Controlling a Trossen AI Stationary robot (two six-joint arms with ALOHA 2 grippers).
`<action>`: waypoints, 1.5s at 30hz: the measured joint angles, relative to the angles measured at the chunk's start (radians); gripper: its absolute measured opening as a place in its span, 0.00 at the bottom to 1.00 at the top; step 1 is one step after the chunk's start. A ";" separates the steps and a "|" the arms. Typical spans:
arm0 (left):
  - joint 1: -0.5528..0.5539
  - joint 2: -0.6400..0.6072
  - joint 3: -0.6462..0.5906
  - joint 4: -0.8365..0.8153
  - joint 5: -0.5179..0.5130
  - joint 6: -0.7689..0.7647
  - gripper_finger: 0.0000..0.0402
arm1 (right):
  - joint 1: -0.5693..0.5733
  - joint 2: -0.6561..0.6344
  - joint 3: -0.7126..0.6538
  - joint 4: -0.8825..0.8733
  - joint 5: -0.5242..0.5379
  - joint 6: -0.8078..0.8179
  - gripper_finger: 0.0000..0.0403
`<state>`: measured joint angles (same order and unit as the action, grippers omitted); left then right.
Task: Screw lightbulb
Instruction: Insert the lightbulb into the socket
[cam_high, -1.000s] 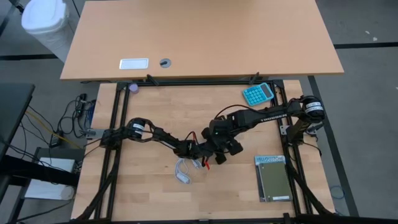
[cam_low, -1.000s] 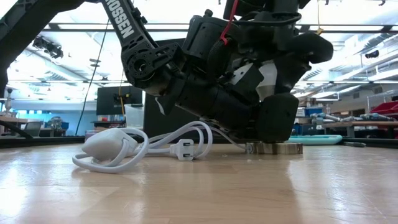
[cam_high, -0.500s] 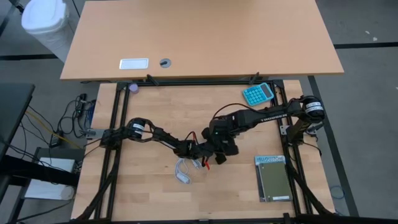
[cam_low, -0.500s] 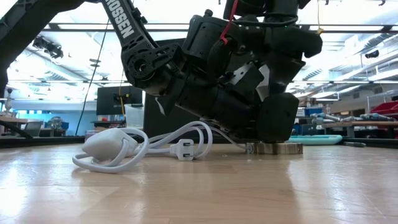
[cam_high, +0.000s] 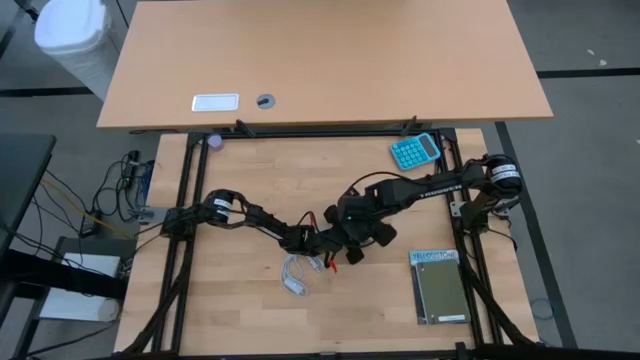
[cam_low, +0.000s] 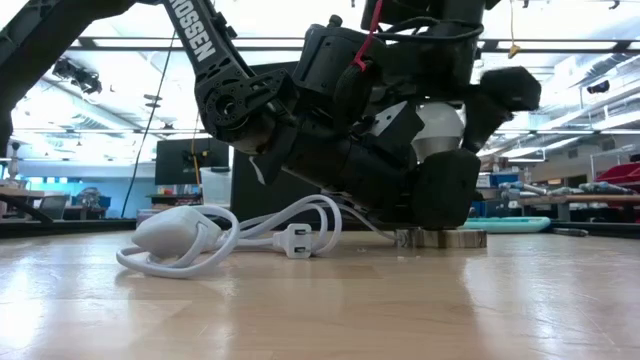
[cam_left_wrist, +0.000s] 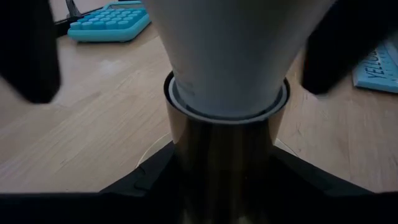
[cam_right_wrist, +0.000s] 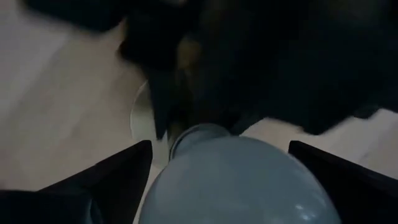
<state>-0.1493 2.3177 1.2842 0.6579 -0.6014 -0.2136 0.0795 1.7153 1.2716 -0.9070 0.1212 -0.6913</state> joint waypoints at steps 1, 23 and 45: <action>0.000 0.000 0.000 0.000 0.000 0.000 0.51 | 0.005 0.000 0.000 -0.011 0.014 -0.060 0.94; 0.000 0.000 0.000 0.000 0.000 0.003 0.51 | 0.025 0.000 0.000 0.000 0.018 -0.235 0.62; -0.001 0.000 0.000 -0.001 -0.014 -0.001 0.51 | 0.024 0.000 -0.001 0.047 0.027 0.540 0.64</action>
<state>-0.1505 2.3177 1.2842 0.6571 -0.6155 -0.2142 0.1036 1.7157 1.2709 -0.8604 0.1486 -0.1515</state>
